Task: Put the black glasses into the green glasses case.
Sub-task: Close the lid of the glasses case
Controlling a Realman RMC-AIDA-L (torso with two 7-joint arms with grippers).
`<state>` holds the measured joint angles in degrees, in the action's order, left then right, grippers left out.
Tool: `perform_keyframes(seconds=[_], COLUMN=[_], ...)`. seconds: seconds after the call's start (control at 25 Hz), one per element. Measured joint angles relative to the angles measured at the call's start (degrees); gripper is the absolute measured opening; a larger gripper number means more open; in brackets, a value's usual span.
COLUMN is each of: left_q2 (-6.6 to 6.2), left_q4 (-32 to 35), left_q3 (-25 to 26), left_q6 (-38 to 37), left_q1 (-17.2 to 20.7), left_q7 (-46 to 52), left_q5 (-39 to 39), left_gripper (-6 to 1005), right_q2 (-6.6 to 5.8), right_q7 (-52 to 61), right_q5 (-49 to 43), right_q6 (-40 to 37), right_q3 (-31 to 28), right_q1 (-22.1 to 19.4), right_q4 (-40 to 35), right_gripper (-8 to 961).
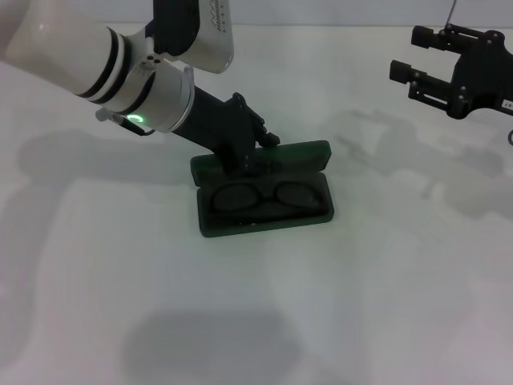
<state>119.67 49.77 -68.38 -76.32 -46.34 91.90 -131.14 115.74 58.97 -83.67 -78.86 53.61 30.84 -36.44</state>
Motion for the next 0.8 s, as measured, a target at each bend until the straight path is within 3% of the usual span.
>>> perform_keyframes(seconds=[0.24, 0.4, 0.52, 0.8], left_q2=[-0.18, -0.26, -0.52, -0.03], left_q4=[0.5, -0.5, -4.4, -8.1], left_q3=[0.8, 7.0, 9.6, 9.1], left_q6=[-0.6, 0.5, 3.9, 7.0], left_q1=[0.3, 0.4, -1.1, -1.9], left_q7=[0.8, 2.0, 6.0, 8.4], left_q5=[5.1, 9.5, 7.3, 2.3], left_gripper=[392, 418, 437, 447], right_q2=[0.06, 0.10, 0.18, 0.19], right_q7=[0.0, 0.0, 0.0, 0.0], right_q5=[0.0, 0.0, 0.0, 0.0], right_q6=[-0.2, -0.4, -0.4, -0.4], right_q3=[0.5, 0.6, 1.0, 1.3], right_q1=[0.1, 0.1, 0.1, 0.1], right_q4=[0.0, 0.1, 0.3, 0.3], right_gripper=[587, 588, 589, 591])
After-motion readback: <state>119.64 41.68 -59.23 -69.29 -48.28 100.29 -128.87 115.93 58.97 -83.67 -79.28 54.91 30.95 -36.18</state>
